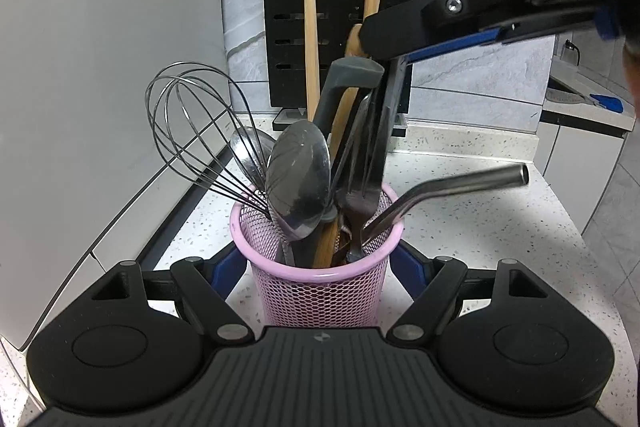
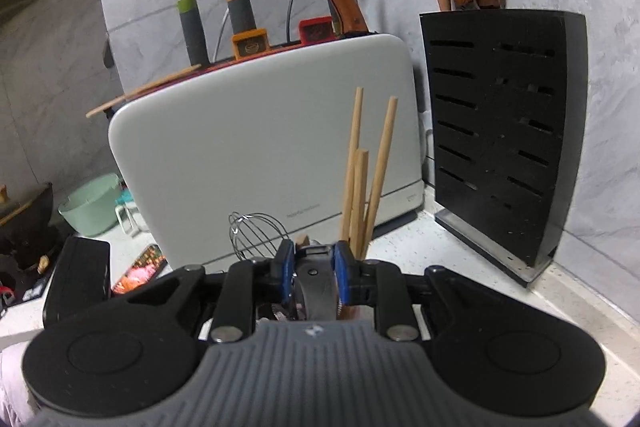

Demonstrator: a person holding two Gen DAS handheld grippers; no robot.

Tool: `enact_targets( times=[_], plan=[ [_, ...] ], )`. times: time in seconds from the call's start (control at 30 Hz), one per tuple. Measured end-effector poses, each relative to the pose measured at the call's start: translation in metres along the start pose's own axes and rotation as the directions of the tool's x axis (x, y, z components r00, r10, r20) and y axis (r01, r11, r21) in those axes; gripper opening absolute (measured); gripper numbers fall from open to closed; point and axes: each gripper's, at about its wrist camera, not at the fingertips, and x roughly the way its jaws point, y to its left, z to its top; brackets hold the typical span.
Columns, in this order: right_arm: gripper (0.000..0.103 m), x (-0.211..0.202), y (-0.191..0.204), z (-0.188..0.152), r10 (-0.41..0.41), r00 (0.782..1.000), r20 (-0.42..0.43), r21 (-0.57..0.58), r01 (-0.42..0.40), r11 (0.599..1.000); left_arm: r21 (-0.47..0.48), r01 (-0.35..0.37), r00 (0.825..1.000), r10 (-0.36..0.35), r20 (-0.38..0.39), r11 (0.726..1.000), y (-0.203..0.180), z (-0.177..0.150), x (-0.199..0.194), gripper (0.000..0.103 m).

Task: Organize utensils
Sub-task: 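Carry the grey-handled utensil with the right gripper over the pink cup, then lower the grey-handled utensil into the pink cup with the right gripper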

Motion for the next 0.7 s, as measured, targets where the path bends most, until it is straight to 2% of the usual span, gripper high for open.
enact_targets(
  times=[0.13, 0.4, 0.6, 0.7],
  plan=[
    [0.019, 0.006, -0.007, -0.011, 0.050, 0.998, 0.026, 0.051, -0.051, 0.997, -0.004, -0.001, 1.000, 0.001, 0.000, 1.000, -0.001, 0.001, 0.001, 0.091],
    [0.019, 0.014, -0.008, -0.017, 0.010, 1.000, 0.023, 0.032, -0.011, 0.999, -0.013, 0.003, 1.000, -0.003, 0.000, 1.000, -0.001, 0.001, 0.001, 0.091],
    [0.019, 0.019, 0.005, -0.022, -0.016, 1.000, -0.004, -0.060, 0.016, 0.998, -0.012, 0.005, 1.000, -0.005, 0.000, 1.000, 0.000, 0.001, 0.001, 0.091],
    [0.019, 0.021, 0.000, -0.021, -0.015, 1.000, -0.014, -0.028, 0.015, 1.000, -0.014, 0.005, 1.000, -0.005, 0.000, 1.000, 0.000, 0.001, 0.001, 0.091]
  ],
)
